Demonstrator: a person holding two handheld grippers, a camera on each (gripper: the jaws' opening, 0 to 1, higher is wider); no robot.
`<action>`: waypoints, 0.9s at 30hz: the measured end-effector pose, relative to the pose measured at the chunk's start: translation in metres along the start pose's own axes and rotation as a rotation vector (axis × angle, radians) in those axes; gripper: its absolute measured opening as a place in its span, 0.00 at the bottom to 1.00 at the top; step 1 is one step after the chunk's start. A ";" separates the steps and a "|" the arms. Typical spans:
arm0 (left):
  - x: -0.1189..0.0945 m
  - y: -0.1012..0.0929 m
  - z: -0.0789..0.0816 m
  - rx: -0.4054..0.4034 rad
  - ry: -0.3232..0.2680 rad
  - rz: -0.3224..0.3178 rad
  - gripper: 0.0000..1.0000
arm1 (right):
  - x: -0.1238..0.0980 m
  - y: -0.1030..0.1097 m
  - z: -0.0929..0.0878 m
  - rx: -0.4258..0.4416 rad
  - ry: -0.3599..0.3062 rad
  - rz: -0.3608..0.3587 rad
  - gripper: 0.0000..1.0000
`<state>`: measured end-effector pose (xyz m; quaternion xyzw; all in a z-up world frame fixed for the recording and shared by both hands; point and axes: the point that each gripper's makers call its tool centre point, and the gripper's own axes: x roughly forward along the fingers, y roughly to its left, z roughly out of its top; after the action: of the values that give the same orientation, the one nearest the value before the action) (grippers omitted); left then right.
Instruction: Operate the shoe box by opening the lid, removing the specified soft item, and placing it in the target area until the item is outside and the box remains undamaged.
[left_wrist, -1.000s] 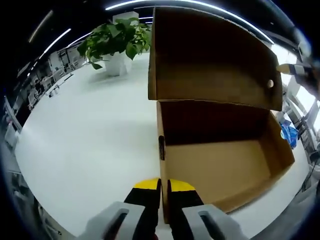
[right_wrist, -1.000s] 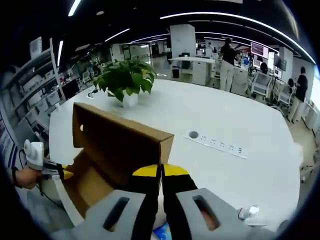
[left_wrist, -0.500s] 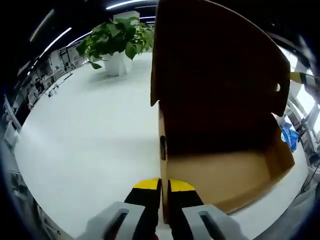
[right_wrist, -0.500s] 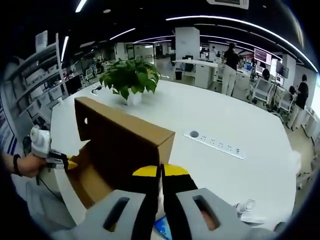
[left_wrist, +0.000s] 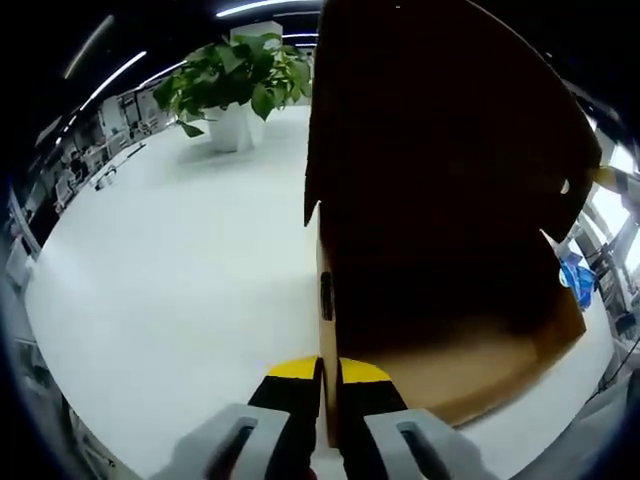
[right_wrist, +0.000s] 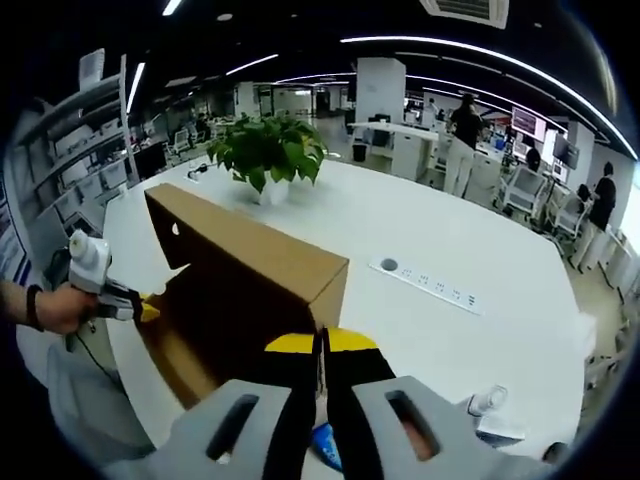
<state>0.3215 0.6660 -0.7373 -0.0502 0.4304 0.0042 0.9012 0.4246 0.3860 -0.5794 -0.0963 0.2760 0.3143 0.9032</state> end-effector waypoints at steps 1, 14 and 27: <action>0.000 0.000 0.000 -0.001 -0.003 -0.009 0.05 | -0.001 -0.001 -0.001 0.003 -0.009 -0.008 0.00; -0.001 -0.001 0.000 -0.019 -0.028 -0.083 0.07 | -0.011 0.010 -0.017 0.009 -0.057 -0.032 0.00; -0.014 -0.012 0.002 -0.003 -0.080 -0.226 0.15 | -0.019 0.020 -0.032 -0.015 -0.075 -0.046 0.00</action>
<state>0.3144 0.6548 -0.7243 -0.0993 0.3858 -0.0948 0.9123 0.3857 0.3809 -0.5959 -0.0974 0.2374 0.2988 0.9192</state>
